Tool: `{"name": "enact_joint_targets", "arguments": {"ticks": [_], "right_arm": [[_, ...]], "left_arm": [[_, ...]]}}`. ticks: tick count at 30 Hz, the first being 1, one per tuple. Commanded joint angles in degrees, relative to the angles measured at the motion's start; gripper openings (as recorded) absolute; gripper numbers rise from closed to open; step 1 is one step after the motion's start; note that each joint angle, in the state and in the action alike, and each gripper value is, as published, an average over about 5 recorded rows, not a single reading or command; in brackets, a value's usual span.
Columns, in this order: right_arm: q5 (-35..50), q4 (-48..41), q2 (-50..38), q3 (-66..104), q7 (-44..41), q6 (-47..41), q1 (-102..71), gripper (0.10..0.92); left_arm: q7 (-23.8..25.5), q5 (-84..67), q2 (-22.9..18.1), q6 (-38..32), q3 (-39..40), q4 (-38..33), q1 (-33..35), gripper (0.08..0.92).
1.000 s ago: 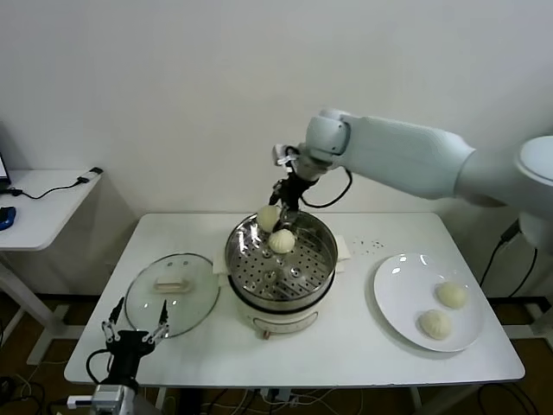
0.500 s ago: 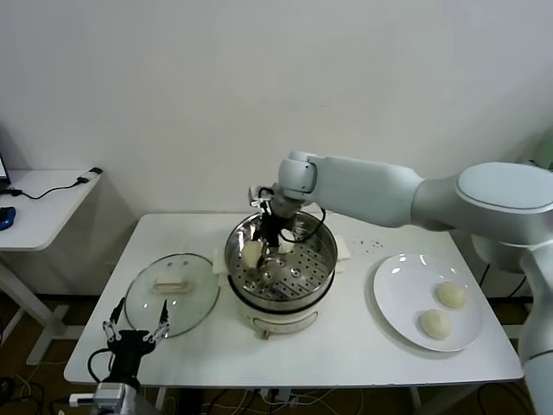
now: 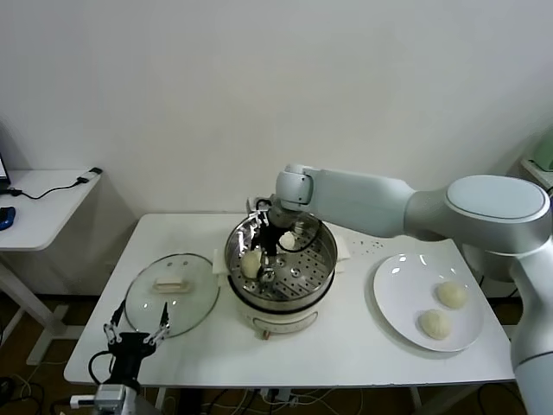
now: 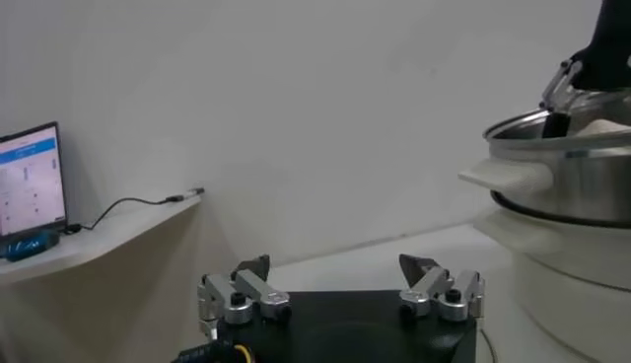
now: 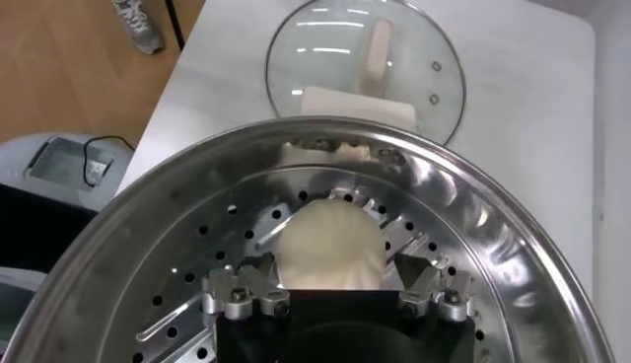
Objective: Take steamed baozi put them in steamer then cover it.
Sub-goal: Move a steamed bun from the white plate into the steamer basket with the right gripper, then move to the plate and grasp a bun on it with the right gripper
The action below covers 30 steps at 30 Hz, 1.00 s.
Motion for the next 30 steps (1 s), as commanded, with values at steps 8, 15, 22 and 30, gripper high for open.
{"name": "enact_joint_targets", "arguments": {"ticks": [8, 15, 22, 30], "right_arm": [[-0.7, 15.3, -20.7, -1.5, -5.9, 2.8, 15.3, 0.823], [-4.8, 25.2, -35.6, -5.2, -7.2, 3.7, 20.0, 0.823], [-16.0, 26.5, -48.6, -2.8, -9.4, 5.4, 12.9, 0.823], [-31.1, 24.5, -57.1, 13.7, -10.4, 7.4, -11.1, 0.823]], "left_arm": [[0.0, 0.0, 0.5, 0.4, 0.0, -0.1, 0.2, 0.823], [0.0, 0.2, 0.3, 0.6, 0.1, -0.2, 0.1, 0.823], [0.0, 0.6, 0.1, 0.9, -0.3, -0.5, 0.1, 0.823], [-0.1, 1.3, -0.2, 1.1, -0.5, -1.3, 0.9, 0.823]]}}
